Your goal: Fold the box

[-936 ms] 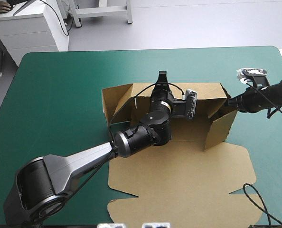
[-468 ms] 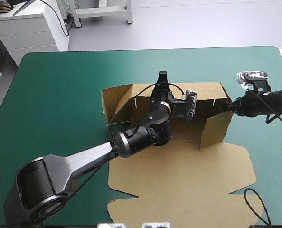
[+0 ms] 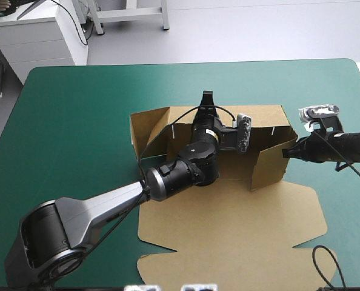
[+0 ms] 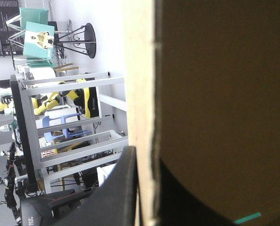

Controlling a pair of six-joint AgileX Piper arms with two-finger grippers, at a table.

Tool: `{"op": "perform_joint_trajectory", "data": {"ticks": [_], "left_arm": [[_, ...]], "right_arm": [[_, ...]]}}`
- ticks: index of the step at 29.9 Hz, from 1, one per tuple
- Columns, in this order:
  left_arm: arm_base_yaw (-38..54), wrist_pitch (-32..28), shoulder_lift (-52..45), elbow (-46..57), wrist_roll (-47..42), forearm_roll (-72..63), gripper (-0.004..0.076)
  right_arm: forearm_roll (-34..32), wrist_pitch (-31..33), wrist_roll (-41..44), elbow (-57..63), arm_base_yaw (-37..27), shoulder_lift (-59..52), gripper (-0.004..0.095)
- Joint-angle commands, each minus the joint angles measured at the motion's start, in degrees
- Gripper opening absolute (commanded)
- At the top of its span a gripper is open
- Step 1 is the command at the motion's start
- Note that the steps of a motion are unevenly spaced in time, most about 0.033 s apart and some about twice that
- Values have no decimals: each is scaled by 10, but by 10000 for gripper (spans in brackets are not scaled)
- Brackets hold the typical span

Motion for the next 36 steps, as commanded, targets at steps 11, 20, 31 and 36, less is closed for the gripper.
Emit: {"op": "perform_joint_trajectory", "data": {"ticks": [11,20,31,36], "left_arm": [[-3,4,-27,-10,-3,-17,-8],[-3,4,-27,-10,-3,-17,-8],[-3,4,-27,-10,-3,-17,-8],[-3,7,-14,-10,-3,-14,-8]], "right_arm": [[-33,62,-42,-15,-1,-22,292],[-18,63,-155,-15,-1,-22,343],[53,56,-240,-15,-1,-22,343],[45,55,-241,-15,-1,-22,343]]}}
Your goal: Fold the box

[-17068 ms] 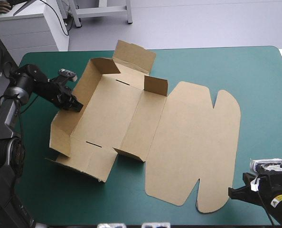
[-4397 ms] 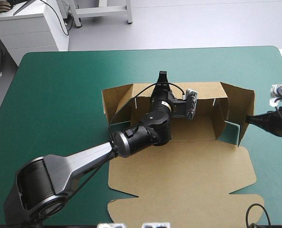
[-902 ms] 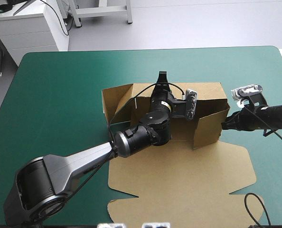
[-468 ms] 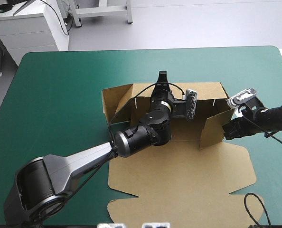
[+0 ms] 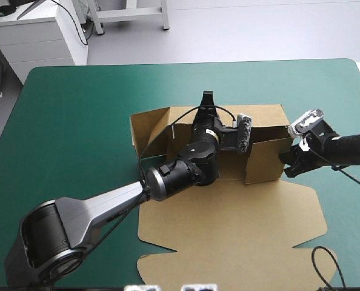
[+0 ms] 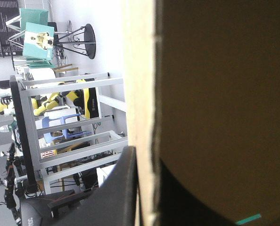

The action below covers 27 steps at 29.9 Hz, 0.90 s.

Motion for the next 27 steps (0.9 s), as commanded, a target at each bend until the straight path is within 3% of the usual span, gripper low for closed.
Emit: {"op": "perform_joint_trajectory", "data": {"ticks": [1,7,12,16,21,27], "left_arm": [[-3,15,-9,-10,-6,-9,-8],[-3,28,5,-10,-6,-2,-8],[-3,27,5,-10,-6,6,-8],[-5,29,5,-10,-11,39,-8],[-5,28,5,-10,-25,47,-8],[-5,25,5,-10,-25,48,-8]], "right_arm": [[26,-7,-7,-16,-1,-18,343],[25,-17,-6,-16,-1,-18,360],[51,-34,-5,-16,-1,-5,531],[79,-34,-6,-16,-1,17,561],[111,-50,-17,-16,-1,41,498],[169,-110,-36,-16,-1,56,297]]}}
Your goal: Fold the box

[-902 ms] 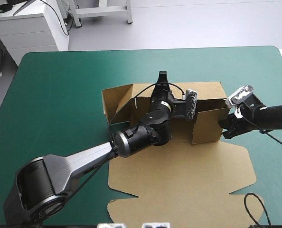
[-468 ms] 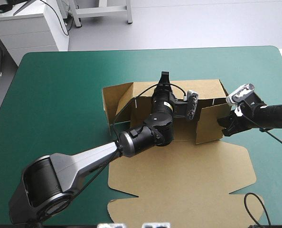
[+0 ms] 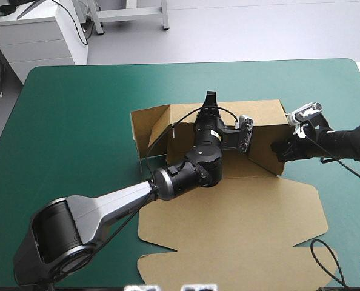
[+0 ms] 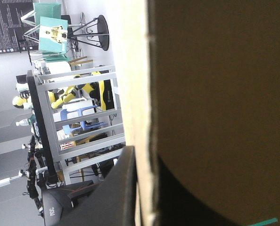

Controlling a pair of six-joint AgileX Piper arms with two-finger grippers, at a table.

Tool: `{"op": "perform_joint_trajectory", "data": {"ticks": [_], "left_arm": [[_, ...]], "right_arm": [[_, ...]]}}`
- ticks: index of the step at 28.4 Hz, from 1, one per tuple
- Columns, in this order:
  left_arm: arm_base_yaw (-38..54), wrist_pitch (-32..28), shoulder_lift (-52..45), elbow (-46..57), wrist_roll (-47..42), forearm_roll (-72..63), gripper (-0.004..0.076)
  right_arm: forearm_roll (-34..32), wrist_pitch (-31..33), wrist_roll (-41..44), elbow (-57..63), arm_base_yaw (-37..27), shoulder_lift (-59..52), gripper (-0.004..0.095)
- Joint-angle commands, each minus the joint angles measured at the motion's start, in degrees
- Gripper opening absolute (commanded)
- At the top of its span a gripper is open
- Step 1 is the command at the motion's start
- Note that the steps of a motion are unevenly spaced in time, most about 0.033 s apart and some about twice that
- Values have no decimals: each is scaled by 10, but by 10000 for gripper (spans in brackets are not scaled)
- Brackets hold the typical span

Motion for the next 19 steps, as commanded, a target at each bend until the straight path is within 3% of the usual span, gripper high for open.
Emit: {"op": "perform_joint_trajectory", "data": {"ticks": [1,6,16,19], "left_arm": [[-5,13,-23,-8,-6,-9,-8],[-5,6,-23,-8,-16,-1,-8],[-5,5,-23,-8,-42,12,-7],[-5,-1,-23,-8,-46,12,11]], "right_arm": [[70,-49,-23,-16,-1,-13,255],[93,-52,-38,-16,-1,-13,-12],[87,-40,-24,-16,-1,-13,-4],[59,-46,-2,-16,5,-13,-4]]}}
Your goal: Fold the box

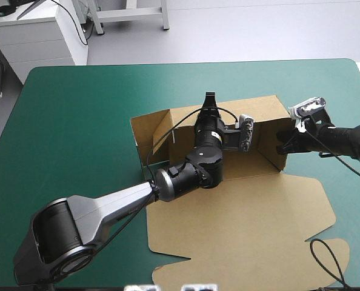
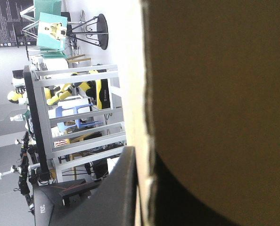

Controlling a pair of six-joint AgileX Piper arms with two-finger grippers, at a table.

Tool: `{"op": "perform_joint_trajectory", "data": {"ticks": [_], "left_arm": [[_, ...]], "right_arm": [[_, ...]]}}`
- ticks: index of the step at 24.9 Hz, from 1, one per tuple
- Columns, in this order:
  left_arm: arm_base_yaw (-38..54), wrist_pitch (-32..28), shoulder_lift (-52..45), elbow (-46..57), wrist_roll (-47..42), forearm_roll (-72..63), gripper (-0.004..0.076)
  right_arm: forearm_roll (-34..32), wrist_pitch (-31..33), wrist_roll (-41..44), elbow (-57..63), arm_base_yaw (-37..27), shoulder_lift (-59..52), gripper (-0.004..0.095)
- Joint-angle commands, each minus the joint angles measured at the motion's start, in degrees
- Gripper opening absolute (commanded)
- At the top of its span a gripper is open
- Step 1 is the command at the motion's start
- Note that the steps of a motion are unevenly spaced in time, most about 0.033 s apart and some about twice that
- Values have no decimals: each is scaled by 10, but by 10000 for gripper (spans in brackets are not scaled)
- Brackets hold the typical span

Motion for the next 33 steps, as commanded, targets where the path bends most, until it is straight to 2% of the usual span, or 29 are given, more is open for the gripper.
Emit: {"op": "perform_joint_trajectory", "data": {"ticks": [1,3,8,9,18,26,29,33], "left_arm": [[-2,1,-24,-8,-9,3,27],[-2,1,-24,-8,-9,3,75],[-2,3,-24,-9,-45,3,273],[-6,7,-24,-9,-57,4,283],[-89,27,-58,-10,-59,41,281],[-158,83,-80,-10,-59,57,281],[-182,100,-87,-10,-59,55,233],[-202,87,-119,-10,-64,57,-4]], "right_arm": [[5,0,32,-16,8,-19,-4],[-22,-14,55,-16,23,-19,-4],[-83,-57,122,-16,62,-19,-4],[-87,-65,134,-16,66,-19,-4],[-113,-76,180,-16,66,-19,-4],[-159,-72,218,-16,66,-19,-4],[-165,-73,229,-16,66,-19,-4],[-165,-72,242,-16,66,-19,-4]]}}
